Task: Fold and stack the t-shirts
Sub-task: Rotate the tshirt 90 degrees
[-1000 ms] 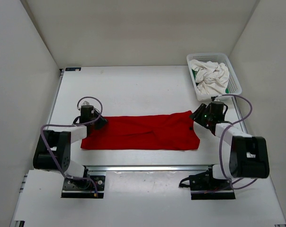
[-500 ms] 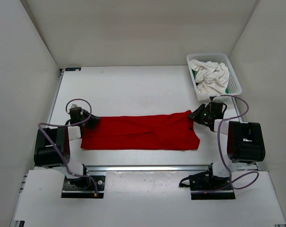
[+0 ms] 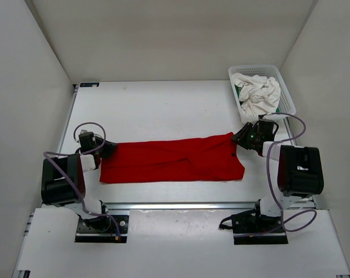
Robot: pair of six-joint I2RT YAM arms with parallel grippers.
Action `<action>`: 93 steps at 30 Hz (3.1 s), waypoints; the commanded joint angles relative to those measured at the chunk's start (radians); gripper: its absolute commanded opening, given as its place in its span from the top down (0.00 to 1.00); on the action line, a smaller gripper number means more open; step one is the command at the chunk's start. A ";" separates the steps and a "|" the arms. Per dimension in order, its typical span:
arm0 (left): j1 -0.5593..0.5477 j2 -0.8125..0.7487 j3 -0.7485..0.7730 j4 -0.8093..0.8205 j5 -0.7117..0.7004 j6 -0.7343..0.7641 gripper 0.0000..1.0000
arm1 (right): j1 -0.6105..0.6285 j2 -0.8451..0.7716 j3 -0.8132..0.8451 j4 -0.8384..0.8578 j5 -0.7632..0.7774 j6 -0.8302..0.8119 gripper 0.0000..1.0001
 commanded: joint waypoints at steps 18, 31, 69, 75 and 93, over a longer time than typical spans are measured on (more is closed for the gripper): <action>-0.432 -0.417 -0.031 -0.182 0.023 0.200 0.67 | 0.433 -0.147 -0.034 -0.207 0.249 -0.099 1.00; -0.515 -0.451 0.035 -0.304 0.100 0.295 0.58 | 0.447 0.738 1.203 -0.567 0.152 -0.177 1.00; -0.391 -0.535 0.130 -0.536 0.178 0.427 0.69 | 0.933 0.321 0.357 0.073 0.234 0.242 0.58; -0.420 -0.499 0.140 -0.530 0.158 0.427 0.69 | 0.889 0.411 0.395 0.100 0.135 0.280 0.88; -0.609 -0.430 0.040 -0.591 0.057 0.462 0.61 | 0.349 -0.191 -0.056 -0.227 -0.107 -0.092 0.65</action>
